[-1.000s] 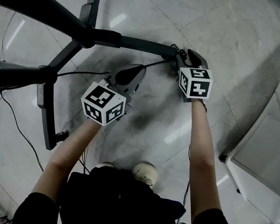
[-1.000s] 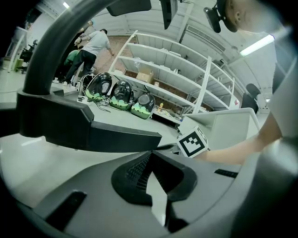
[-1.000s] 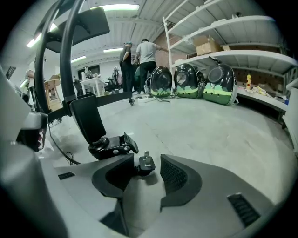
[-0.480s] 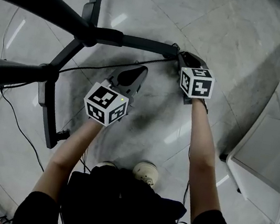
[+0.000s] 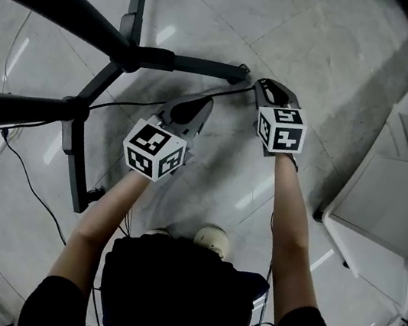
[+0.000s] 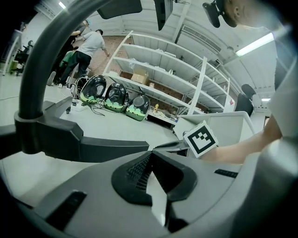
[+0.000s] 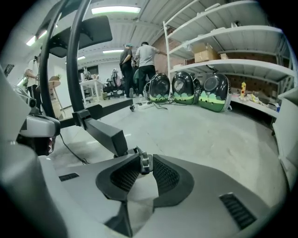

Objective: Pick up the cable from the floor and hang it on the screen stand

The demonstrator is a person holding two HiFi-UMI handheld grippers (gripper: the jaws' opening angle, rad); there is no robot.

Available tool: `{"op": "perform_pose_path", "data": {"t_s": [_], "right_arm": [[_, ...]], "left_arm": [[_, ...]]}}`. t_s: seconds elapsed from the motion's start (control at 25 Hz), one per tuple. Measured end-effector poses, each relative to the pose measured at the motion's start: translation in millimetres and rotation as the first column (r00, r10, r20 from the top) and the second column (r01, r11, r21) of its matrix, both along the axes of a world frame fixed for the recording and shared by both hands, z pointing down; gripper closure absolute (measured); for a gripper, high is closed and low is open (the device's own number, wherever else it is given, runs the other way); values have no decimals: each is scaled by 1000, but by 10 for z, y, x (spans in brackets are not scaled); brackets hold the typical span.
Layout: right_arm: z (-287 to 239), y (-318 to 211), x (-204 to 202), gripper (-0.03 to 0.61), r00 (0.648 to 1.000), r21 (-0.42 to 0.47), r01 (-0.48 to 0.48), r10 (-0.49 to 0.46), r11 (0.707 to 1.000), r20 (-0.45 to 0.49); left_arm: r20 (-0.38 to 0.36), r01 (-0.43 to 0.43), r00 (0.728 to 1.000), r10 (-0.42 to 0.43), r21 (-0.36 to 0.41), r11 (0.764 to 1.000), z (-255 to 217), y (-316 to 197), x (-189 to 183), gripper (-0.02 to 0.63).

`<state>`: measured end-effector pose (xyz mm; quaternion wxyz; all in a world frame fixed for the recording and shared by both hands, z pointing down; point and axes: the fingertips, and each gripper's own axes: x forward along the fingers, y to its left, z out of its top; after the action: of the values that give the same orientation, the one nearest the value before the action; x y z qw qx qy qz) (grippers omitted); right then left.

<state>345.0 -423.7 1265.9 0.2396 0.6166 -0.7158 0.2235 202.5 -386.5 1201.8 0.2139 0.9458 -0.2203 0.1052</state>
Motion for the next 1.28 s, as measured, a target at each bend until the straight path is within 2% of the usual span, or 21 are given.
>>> {"op": "perform_pose_path", "data": {"t_s": [0.44, 0.72, 1.08, 1.28], "right_arm": [[-1070, 204, -229, 474, 1000, -15, 2, -2, 1000, 26], [-1930, 355, -345, 474, 997, -3, -16, 17, 1000, 77], [-3314, 597, -647, 474, 993, 27, 8, -11, 1000, 114], [-4111, 710, -758, 474, 992, 35, 13, -17, 999, 125]], "left_arm": [[6, -6, 1000, 6, -31, 1000, -1015, 79, -53, 607], [38, 4, 999, -2, -53, 999, -1760, 220, -84, 607], [62, 11, 998, -7, -65, 998, -3078, 433, -265, 607], [62, 17, 998, -14, -47, 999, -3896, 488, -345, 607]]}}
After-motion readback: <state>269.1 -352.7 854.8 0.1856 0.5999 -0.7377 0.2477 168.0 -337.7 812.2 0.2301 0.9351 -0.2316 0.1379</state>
